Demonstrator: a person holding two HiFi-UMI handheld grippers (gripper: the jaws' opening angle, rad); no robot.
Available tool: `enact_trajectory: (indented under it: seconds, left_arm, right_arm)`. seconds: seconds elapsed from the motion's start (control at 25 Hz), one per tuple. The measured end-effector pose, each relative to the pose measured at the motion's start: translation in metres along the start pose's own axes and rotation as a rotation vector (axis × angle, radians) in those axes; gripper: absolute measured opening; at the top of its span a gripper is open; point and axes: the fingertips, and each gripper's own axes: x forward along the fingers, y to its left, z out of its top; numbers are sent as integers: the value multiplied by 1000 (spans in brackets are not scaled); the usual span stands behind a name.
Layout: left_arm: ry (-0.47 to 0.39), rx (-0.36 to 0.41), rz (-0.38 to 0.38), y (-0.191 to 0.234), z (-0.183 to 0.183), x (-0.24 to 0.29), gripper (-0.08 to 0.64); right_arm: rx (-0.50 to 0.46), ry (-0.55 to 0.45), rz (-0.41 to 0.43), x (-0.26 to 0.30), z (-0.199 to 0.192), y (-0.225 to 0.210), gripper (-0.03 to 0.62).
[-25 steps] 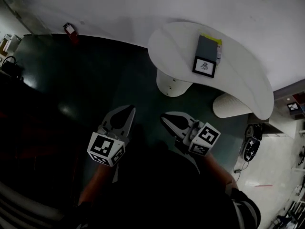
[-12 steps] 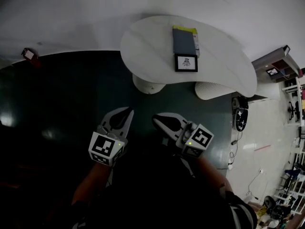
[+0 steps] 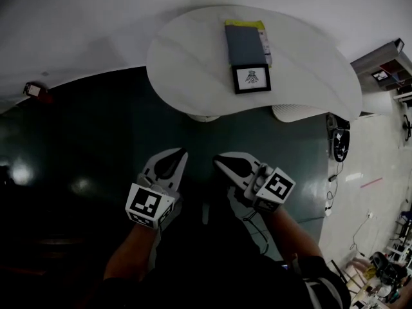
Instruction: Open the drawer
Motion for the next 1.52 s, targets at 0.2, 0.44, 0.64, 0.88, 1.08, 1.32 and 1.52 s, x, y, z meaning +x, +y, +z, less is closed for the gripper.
enact_trajectory:
  seconds: [0.2, 0.44, 0.64, 0.88, 1.08, 1.32, 1.52]
  left_arm:
    - [35, -25, 0, 8, -23, 22, 18]
    - [49, 6, -6, 17, -66, 54, 18]
    - [52, 11, -9, 34, -103, 73, 18]
    - [61, 17, -73, 48, -159, 103, 20]
    - [112, 56, -90, 68, -220, 135, 20]
    - [107, -32, -82, 87, -286, 191, 20]
    - [126, 6, -66, 94, -316, 228, 20]
  right_arm:
    - [4, 33, -19, -2, -28, -33, 17]
    - [-14, 95, -27, 6, -72, -64, 17]
    - [-35, 137, -57, 21, -106, -88, 17]
    - [-47, 194, -99, 36, -163, -134, 17]
    - [6, 188, -168, 48, -216, -183, 17]
    - [19, 199, -181, 53, -277, -234, 17]
    - [27, 217, -166, 53, -311, -258, 17]
